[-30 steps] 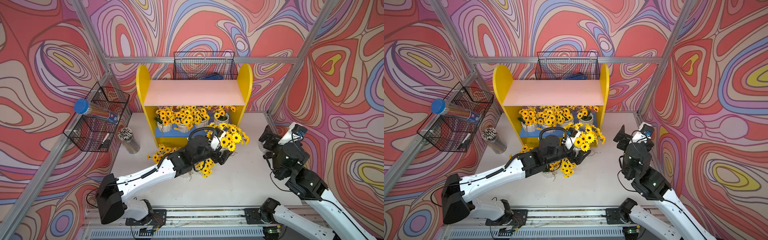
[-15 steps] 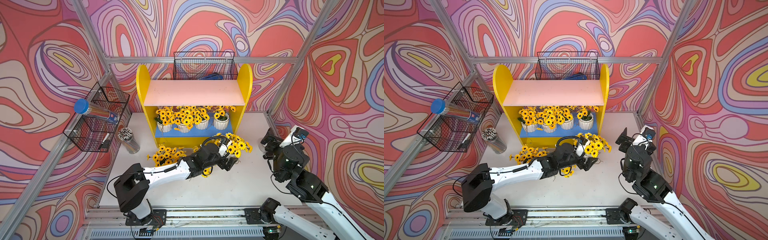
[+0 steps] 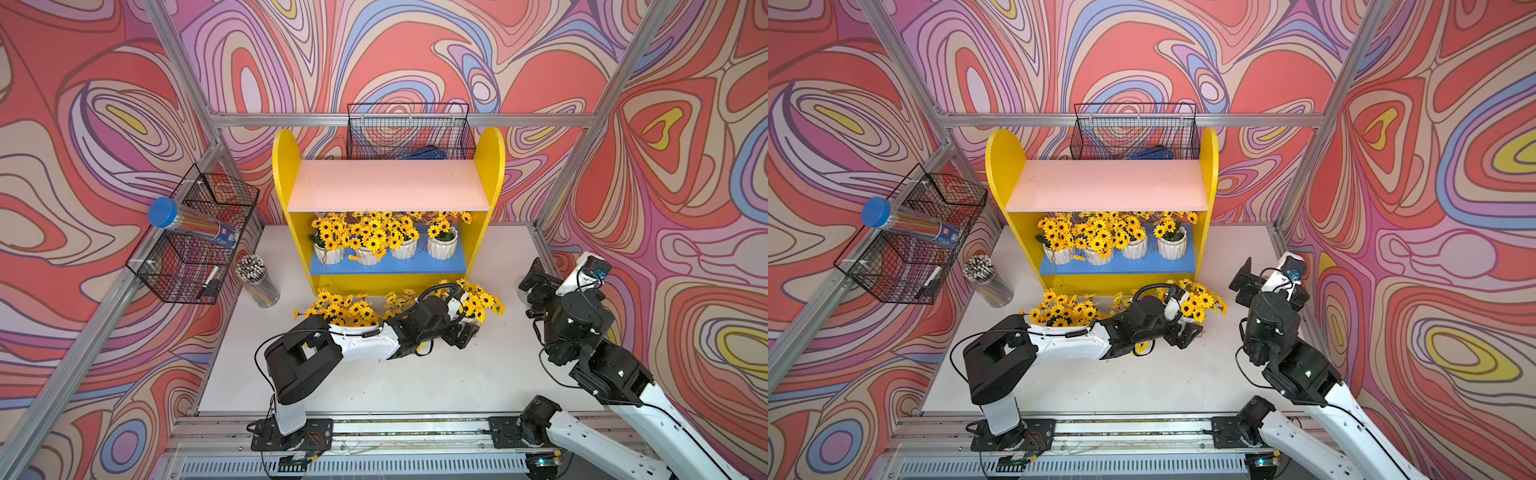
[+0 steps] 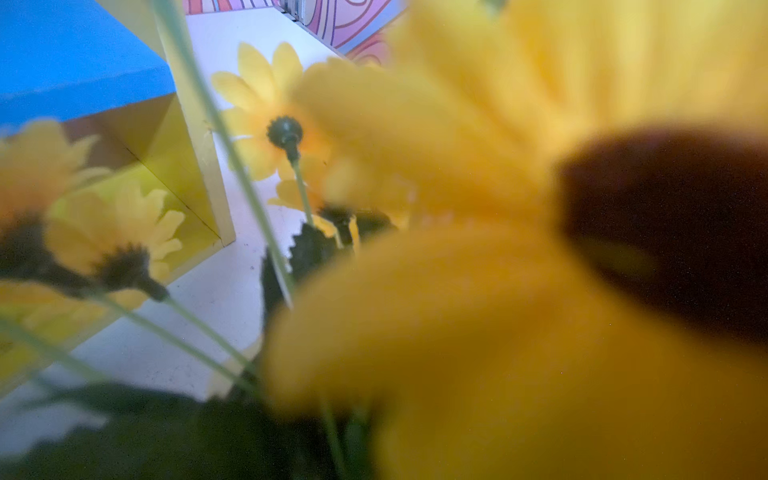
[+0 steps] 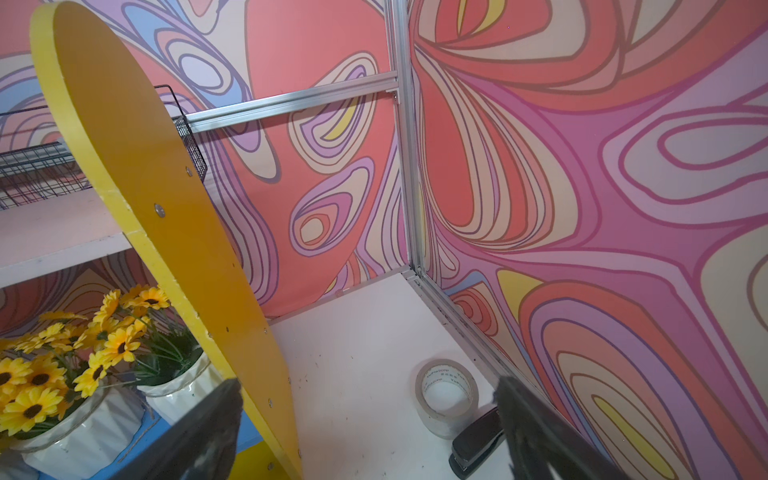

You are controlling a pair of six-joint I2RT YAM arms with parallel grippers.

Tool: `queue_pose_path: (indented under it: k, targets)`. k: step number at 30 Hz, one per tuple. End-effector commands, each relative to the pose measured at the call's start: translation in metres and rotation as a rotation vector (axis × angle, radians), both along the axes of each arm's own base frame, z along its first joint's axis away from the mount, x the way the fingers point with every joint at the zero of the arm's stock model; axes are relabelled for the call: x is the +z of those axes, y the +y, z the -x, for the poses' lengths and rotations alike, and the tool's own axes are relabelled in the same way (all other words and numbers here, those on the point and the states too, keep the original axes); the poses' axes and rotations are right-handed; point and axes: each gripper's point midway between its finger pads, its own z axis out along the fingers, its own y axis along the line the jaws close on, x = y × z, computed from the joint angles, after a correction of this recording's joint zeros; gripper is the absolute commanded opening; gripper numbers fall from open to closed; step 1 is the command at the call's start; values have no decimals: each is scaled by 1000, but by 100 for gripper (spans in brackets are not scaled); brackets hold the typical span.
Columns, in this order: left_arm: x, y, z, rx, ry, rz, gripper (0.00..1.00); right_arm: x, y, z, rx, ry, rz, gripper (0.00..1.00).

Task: Take the sunflower pots off the shelves
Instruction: Place the sunflower pot at the center of the board.

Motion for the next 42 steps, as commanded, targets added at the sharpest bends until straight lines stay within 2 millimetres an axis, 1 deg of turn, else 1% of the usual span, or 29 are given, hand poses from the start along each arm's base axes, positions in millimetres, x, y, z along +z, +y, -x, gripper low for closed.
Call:
queue_pose_path:
  k: [1,3,7,13,17,20,22,26,31,33,36,38,39,41,42]
  targets:
    - [38,-27,-3,-22,-55,140,0,-6,3,-3,11,17,20,98]
    - [30,-32,-1,-20,-62,121,0,-5,5,-5,16,18,22,98]
    - [13,-37,-6,3,-48,122,0,-4,8,-7,29,16,22,98]
    - [2,-49,-13,17,-60,122,0,-6,10,-9,41,22,27,98]
    - [-4,-52,-18,46,-97,113,0,-7,12,-9,54,22,23,98]
    - [-18,-51,-21,77,-126,97,0,-9,13,-9,63,21,19,98]
    - [-22,-49,-22,100,-147,101,0,-10,14,-9,68,22,19,98]
    - [-41,-44,-24,129,-162,89,0,-14,19,-12,86,32,21,98]
    - [-65,-36,-19,147,-164,47,0,-17,22,-13,103,35,17,98]
    - [-71,-32,-17,152,-153,42,0,-19,23,-14,110,38,13,98]
    - [-81,-23,-13,165,-154,-5,10,-21,25,-14,119,42,6,98]
    - [-87,-18,-10,170,-138,-26,24,-22,26,-14,127,44,2,98]
    - [-89,-16,-8,170,-133,-35,27,-23,26,-14,131,45,0,98]
    - [-93,-11,-8,185,-122,-60,38,-23,28,-14,142,45,-7,98]
    - [-93,-9,-8,191,-120,-67,41,-24,29,-14,146,48,-10,98]
